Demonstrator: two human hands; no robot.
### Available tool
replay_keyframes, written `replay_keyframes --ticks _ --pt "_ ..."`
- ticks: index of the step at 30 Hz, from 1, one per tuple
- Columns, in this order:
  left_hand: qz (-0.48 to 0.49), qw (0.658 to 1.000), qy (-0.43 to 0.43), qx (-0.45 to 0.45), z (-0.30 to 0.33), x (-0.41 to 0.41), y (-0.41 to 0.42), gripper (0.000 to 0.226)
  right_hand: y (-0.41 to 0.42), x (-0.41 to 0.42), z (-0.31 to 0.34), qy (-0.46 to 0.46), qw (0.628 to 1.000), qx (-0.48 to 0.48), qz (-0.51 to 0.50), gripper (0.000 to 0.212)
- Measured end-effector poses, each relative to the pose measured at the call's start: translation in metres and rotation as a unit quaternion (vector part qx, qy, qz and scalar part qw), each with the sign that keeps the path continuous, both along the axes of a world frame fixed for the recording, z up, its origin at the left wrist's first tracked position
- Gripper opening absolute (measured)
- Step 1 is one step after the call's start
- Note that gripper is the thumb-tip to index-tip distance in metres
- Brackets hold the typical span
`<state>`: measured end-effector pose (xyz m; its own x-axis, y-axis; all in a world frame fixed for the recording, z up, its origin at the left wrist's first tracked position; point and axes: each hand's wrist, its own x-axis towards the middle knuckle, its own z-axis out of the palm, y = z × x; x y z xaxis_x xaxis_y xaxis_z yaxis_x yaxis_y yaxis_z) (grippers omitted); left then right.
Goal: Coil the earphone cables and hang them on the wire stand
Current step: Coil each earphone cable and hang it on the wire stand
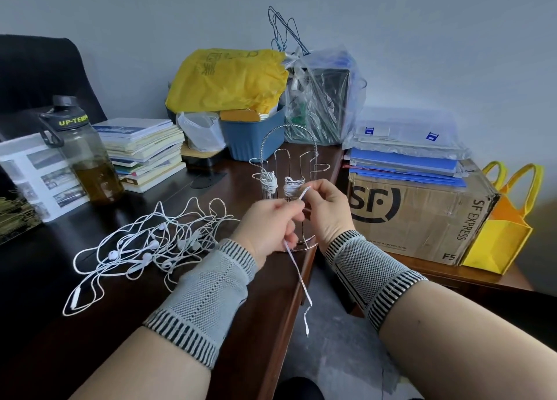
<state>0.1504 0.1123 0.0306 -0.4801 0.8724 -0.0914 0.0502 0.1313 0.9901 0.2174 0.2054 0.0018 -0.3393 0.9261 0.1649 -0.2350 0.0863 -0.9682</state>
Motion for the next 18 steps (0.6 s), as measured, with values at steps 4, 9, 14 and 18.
replay_keyframes --ticks 4,9,14,18 --pt "0.03 0.992 0.09 0.083 0.026 -0.015 0.004 0.021 0.0 -0.003 -0.001 0.044 0.997 -0.053 0.02 0.023" --pt "0.152 0.974 0.165 0.036 0.035 -0.021 0.024 0.028 0.0 -0.004 0.006 0.042 0.995 -0.092 0.0 0.027" --pt "0.154 0.954 0.253 -0.036 0.027 -0.018 0.03 0.041 0.006 -0.005 0.015 -0.017 0.994 -0.103 -0.022 0.033" --pt "0.169 0.928 0.32 -0.087 0.013 -0.022 0.03 0.05 0.012 -0.008 0.019 -0.05 0.991 -0.122 -0.018 0.033"
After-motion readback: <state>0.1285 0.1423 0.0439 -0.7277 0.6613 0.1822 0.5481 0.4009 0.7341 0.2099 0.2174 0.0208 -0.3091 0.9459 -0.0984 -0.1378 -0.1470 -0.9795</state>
